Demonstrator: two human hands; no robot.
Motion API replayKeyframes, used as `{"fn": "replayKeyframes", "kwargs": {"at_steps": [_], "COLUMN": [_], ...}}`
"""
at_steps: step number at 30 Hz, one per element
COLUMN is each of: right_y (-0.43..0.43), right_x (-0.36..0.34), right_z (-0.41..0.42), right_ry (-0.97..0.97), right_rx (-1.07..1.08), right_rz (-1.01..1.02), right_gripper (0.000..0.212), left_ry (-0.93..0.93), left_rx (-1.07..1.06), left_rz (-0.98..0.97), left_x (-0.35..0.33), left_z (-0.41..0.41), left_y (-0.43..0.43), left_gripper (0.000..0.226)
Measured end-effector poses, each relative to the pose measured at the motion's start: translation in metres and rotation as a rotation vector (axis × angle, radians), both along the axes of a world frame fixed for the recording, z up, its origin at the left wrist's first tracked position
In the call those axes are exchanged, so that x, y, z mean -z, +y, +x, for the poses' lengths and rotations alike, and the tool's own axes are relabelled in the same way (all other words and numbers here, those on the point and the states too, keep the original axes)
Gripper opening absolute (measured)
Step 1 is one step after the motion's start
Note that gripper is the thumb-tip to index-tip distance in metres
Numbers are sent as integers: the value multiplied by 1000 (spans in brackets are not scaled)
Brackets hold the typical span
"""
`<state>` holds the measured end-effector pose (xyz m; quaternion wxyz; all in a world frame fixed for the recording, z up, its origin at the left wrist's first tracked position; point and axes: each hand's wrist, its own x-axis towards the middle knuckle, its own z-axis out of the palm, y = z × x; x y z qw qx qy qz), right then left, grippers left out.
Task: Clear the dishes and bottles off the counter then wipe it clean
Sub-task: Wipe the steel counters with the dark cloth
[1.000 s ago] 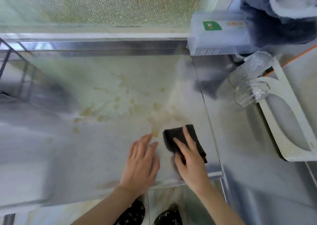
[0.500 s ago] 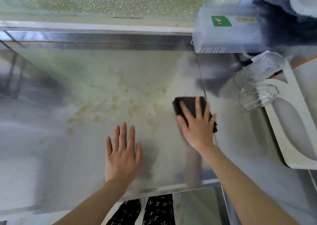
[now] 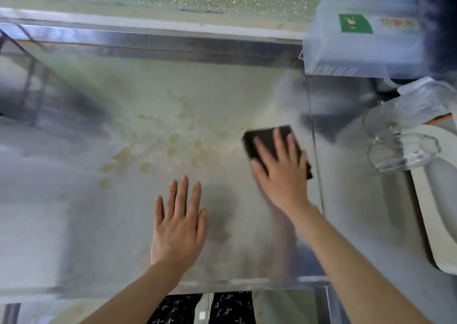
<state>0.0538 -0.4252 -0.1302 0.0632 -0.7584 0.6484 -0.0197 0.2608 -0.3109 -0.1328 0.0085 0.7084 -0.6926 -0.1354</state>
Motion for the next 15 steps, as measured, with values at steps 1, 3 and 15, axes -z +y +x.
{"fn": "replayKeyframes", "kwargs": {"at_steps": [1, 3, 15], "right_y": [-20, -36, -81], "right_x": [-2, -5, 0], "right_z": [0, 18, 4], "right_ry": [-35, -106, -44], "right_rx": [117, 282, -8], "right_rz": [27, 76, 6], "right_gripper": [51, 50, 50], "left_ry": [0, -4, 4], "left_rx": [2, 2, -4], "left_rz": [-3, -6, -2], "left_x": [0, -2, -3], "left_z": [0, 0, 0], "left_y": [0, 0, -1], "left_gripper": [55, 55, 55]}}
